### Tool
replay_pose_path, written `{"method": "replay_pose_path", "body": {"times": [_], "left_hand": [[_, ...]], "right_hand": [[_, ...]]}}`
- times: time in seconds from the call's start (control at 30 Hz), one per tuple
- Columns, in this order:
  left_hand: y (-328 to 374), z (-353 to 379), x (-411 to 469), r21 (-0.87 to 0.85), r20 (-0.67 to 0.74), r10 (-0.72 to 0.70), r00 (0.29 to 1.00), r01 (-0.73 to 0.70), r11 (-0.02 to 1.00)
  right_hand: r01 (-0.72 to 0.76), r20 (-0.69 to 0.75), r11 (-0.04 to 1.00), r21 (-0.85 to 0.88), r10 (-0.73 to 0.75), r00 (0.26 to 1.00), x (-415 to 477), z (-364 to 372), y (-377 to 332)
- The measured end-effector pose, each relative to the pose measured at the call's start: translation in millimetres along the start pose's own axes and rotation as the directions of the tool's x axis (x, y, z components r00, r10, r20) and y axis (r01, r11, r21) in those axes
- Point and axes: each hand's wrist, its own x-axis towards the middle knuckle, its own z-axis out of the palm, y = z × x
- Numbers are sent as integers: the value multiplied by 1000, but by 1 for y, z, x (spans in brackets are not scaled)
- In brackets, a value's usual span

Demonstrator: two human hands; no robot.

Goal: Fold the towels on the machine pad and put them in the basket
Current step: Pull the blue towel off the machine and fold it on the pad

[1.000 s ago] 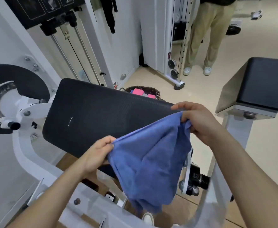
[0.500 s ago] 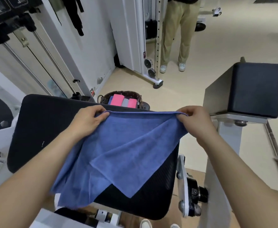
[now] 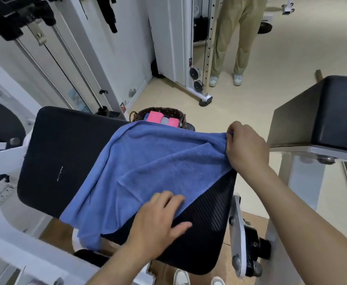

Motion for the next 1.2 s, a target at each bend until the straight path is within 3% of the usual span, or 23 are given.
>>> {"method": "replay_pose_path", "body": {"times": [0.07, 0.23, 0.33, 0.43, 0.53, 0.63, 0.77, 0.9, 1.0, 1.1, 1.2], "left_hand": [[0, 21, -17, -3, -50, -95, 994, 95, 995], [14, 2, -17, -108, -201, -119, 972, 98, 989], [36, -12, -27, -243, -144, -168, 975, 130, 961], [41, 11, -34, -57, -17, -162, 987, 161, 985], [29, 27, -30, -85, -13, -207, 978, 205, 975], [26, 25, -24, -65, -52, -211, 976, 207, 976], [28, 21, -20, -50, -77, -251, 965, 247, 968], [43, 3, -19, -96, 7, -280, 960, 279, 955], [71, -16, -31, -155, 85, -215, 973, 226, 962], [83, -16, -41, -234, 263, -140, 955, 204, 951], [76, -8, -42, -412, 412, -98, 906, 281, 867]], "right_hand": [[13, 10, 1000, -22, -13, 1000, 0, -1, -2], [54, -24, 998, 14, -54, 998, -2, -7, -4], [124, -88, 992, 22, -121, 989, -7, -11, -4], [172, -145, 985, -29, -175, 974, -12, -11, -2], [306, -218, 952, 3, -298, 929, -22, -14, -10], [464, -77, 881, 87, -459, 885, -30, -12, -22], [469, 84, 882, 52, -472, 878, -33, -4, -21], [485, 109, 870, 83, -492, 864, -34, -12, -24], [499, 96, 862, 94, -506, 857, -35, -19, -29], [516, 189, 856, 30, -511, 838, -40, -16, -31], [504, 265, 862, -50, -475, 839, -43, -12, -30]]}}
